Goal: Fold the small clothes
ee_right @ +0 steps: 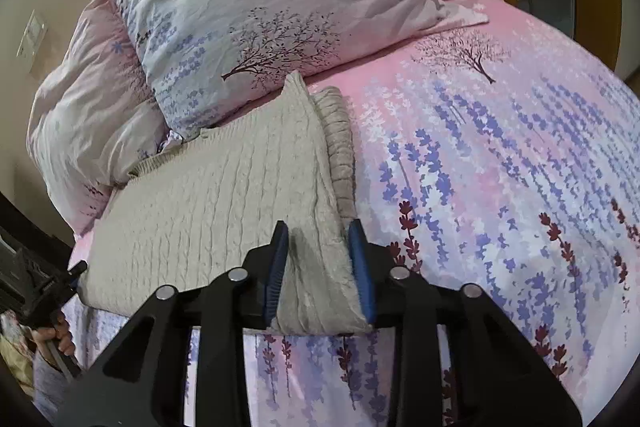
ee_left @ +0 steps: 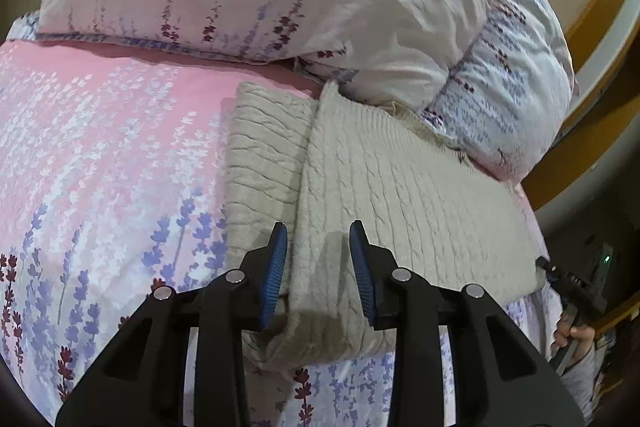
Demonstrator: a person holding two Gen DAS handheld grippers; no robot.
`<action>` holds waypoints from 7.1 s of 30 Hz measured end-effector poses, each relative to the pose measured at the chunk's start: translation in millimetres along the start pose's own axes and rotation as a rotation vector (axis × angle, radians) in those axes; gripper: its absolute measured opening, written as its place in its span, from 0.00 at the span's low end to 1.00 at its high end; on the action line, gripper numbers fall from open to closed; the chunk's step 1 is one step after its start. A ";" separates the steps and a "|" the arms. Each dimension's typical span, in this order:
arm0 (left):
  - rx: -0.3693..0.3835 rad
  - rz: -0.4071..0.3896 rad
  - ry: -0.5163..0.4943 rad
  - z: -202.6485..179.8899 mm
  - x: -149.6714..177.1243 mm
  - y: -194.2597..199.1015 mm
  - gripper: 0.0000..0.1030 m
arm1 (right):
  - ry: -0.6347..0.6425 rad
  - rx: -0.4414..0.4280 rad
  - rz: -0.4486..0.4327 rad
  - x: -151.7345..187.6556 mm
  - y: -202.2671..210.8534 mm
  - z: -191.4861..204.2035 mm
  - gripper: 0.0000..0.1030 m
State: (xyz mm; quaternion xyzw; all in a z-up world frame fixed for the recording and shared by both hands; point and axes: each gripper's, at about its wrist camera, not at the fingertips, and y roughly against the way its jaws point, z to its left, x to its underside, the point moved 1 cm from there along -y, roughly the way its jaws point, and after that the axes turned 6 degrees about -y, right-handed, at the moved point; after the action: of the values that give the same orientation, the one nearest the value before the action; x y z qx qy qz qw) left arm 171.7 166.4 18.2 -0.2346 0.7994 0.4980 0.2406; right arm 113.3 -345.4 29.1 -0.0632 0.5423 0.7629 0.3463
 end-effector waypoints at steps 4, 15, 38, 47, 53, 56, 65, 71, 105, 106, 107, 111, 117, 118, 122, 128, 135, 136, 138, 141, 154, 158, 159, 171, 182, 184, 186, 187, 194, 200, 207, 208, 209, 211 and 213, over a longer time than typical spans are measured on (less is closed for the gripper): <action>-0.018 0.021 -0.037 -7.0 3.8 -6.9 0.29 | 0.029 0.027 -0.004 1.9 0.4 3.4 0.18; -0.048 0.034 -0.093 -16.0 8.2 -5.7 0.10 | 0.009 0.015 -0.013 2.5 2.5 5.2 0.10; -0.050 0.002 -0.087 -3.6 5.5 21.5 0.09 | 0.020 0.099 -0.103 -6.3 28.9 11.3 0.32; -0.059 -0.053 -0.191 -50.4 -6.2 17.1 0.47 | 0.040 0.101 0.030 -55.3 -43.8 30.0 0.34; -0.065 0.025 -0.188 -54.3 -4.5 -15.6 0.47 | 0.052 0.175 0.010 -56.1 -65.8 31.9 0.09; -0.078 0.025 -0.191 -51.3 -1.5 -22.0 0.47 | 0.044 0.179 0.018 -59.1 -71.4 29.4 0.10; -0.067 -0.067 -0.088 -24.0 -11.7 14.7 0.59 | 0.202 0.134 -0.051 -35.2 -40.8 90.8 0.44; -0.045 -0.032 0.022 12.6 -20.0 16.2 0.61 | 0.401 0.071 -0.001 4.6 -57.0 159.4 0.61; -0.066 0.076 0.057 17.9 -27.7 -24.3 0.65 | 0.459 0.141 0.033 41.8 -95.2 186.1 0.86; -0.048 0.080 0.062 21.0 -28.6 -24.5 0.65 | 0.458 0.141 0.033 41.8 -95.0 186.2 0.86; -0.017 0.086 0.072 24.1 -30.5 -25.4 0.66 | 0.457 0.142 0.033 41.9 -95.0 186.4 0.86; 0.095 0.099 0.156 33.5 -32.4 -30.0 0.62 | 0.453 0.140 0.033 41.5 -95.4 186.6 0.86; 0.248 0.114 0.288 43.9 -27.2 -38.4 0.47 | 0.449 0.138 0.033 41.2 -95.2 186.9 0.87; 0.244 0.115 0.287 42.8 -26.9 -38.4 0.46 | 0.449 0.138 0.033 41.1 -95.5 186.9 0.87; 0.201 0.133 0.259 27.8 -25.7 -44.6 0.25 | 0.449 0.138 0.033 40.8 -95.3 186.4 0.87; 0.247 0.063 0.223 1.9 -36.4 -36.6 0.21 | 0.445 0.136 0.033 40.8 -94.7 186.6 0.87; 0.376 0.006 0.213 -35.5 -48.9 -26.9 0.20 | 0.444 0.131 0.035 40.9 -94.3 187.4 0.87; 0.397 0.002 0.213 -42.0 -50.3 -27.1 0.20 | 0.444 0.130 0.035 40.7 -94.3 187.0 0.87; 0.426 -0.001 0.206 -54.9 -52.7 -28.9 0.20 | 0.450 0.128 0.036 40.9 -94.0 187.4 0.87; 0.471 0.000 0.200 -78.7 -57.5 -36.5 0.20 | 0.461 0.109 0.045 40.1 -91.3 186.5 0.87; 0.650 0.116 0.080 -220.9 -45.7 -115.4 0.20 | 0.288 -0.186 0.060 21.5 -28.9 110.1 0.87; 0.687 0.175 0.069 -253.0 -34.2 -143.7 0.20 | 0.179 -0.254 0.104 15.2 -24.4 74.8 0.87; 0.692 0.191 0.066 -256.6 -32.9 -149.4 0.20 | 0.154 -0.283 0.119 14.2 -24.2 65.8 0.85; 0.702 0.137 0.013 -236.8 -44.0 -106.4 0.84 | 0.005 -0.637 0.181 -7.3 -14.9 28.4 0.93; 0.288 0.071 -0.022 -160.3 -19.6 -85.2 0.87 | -0.145 -0.540 0.316 -39.3 -43.7 39.9 0.92; 0.297 0.105 -0.016 -155.5 -14.7 -90.4 0.87 | -0.172 -0.519 0.316 -43.1 -46.9 39.4 0.86; 0.309 0.134 -0.024 -156.2 -9.2 -97.1 0.87 | -0.199 -0.521 0.307 -44.2 -46.7 33.8 0.79; 0.306 0.141 -0.033 -158.5 -7.3 -100.3 0.86 | -0.220 -0.515 0.299 -45.6 -48.5 30.5 0.72; 0.311 0.184 -0.052 -170.4 2.8 -114.2 0.76 | -0.162 -0.358 0.226 -43.2 -52.3 17.4 0.17; 0.328 0.188 -0.064 -175.5 6.4 -117.6 0.76 | 0.139 -0.234 -0.015 -57.8 -9.3 63.6 0.14; 0.336 0.216 -0.102 -183.2 12.8 -121.0 0.76 | 0.084 -0.086 0.003 -54.8 -32.8 24.5 0.09; 0.337 0.218 -0.106 -184.0 13.5 -121.5 0.76 | 0.050 -0.100 0.018 -52.6 -37.3 14.6 0.09; 0.334 0.218 -0.113 -184.9 14.1 -122.0 0.76 | 0.027 -0.117 0.021 -51.4 -38.2 8.7 0.09; 0.340 0.217 -0.115 -186.0 14.0 -122.8 0.74 | 0.016 -0.126 0.004 -51.4 -34.2 6.6 0.08; 0.359 0.213 -0.126 -188.7 14.3 -121.2 0.72 | 0.046 -0.124 -0.052 -53.9 -18.8 12.6 0.08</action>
State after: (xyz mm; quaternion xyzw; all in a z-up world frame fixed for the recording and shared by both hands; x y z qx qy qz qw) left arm 206.6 -54.8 -0.3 -0.0707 0.8789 0.3840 0.2742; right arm 168.6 -356.0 44.9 -0.1164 0.4999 0.7842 0.3488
